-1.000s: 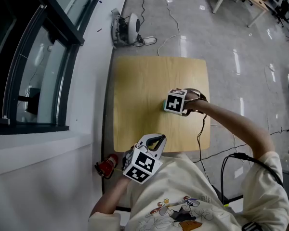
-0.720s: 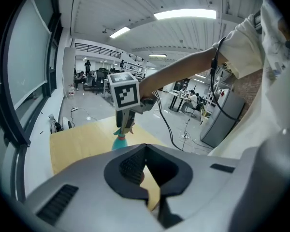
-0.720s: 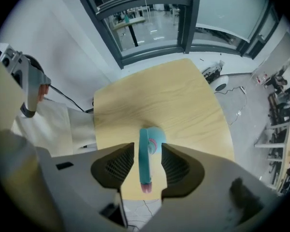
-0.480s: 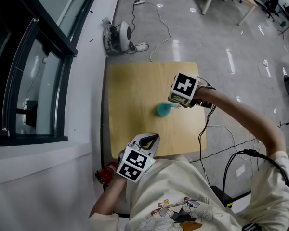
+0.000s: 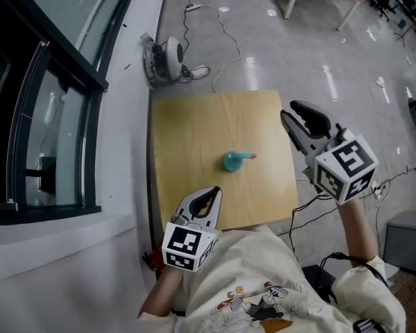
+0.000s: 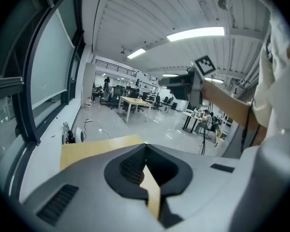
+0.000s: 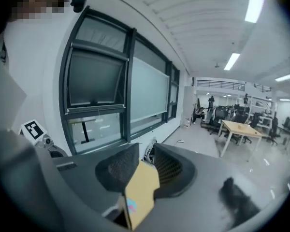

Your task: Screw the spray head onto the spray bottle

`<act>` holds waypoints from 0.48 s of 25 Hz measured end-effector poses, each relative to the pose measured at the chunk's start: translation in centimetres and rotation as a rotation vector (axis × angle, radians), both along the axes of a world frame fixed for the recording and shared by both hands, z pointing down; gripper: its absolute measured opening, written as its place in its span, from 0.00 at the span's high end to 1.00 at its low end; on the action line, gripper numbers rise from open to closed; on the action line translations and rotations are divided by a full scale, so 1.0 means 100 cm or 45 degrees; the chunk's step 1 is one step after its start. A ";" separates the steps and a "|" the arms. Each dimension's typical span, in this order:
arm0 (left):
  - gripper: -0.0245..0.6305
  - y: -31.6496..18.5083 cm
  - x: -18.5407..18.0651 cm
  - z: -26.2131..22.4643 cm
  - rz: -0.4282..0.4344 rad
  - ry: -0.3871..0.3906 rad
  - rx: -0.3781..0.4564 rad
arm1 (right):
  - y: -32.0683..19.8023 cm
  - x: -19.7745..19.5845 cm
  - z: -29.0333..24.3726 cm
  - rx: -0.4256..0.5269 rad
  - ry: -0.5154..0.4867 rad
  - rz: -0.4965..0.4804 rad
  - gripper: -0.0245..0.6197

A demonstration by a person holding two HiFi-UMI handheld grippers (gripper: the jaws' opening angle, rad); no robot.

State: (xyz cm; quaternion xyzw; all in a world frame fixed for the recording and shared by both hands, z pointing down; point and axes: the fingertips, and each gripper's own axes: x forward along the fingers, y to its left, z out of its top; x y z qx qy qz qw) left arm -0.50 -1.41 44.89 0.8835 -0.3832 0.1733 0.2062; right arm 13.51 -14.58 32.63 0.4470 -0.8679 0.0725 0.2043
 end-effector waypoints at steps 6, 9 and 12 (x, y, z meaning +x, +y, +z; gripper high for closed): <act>0.95 -0.014 0.004 -0.006 -0.115 0.070 0.053 | 0.068 0.042 0.097 -0.060 -0.094 0.398 0.95; 0.95 -0.016 0.011 -0.004 -0.137 0.085 0.028 | 0.097 0.036 0.123 -0.111 -0.068 0.474 0.95; 0.95 -0.019 0.019 -0.004 -0.142 0.112 0.013 | 0.109 0.021 0.131 -0.145 -0.081 0.463 0.95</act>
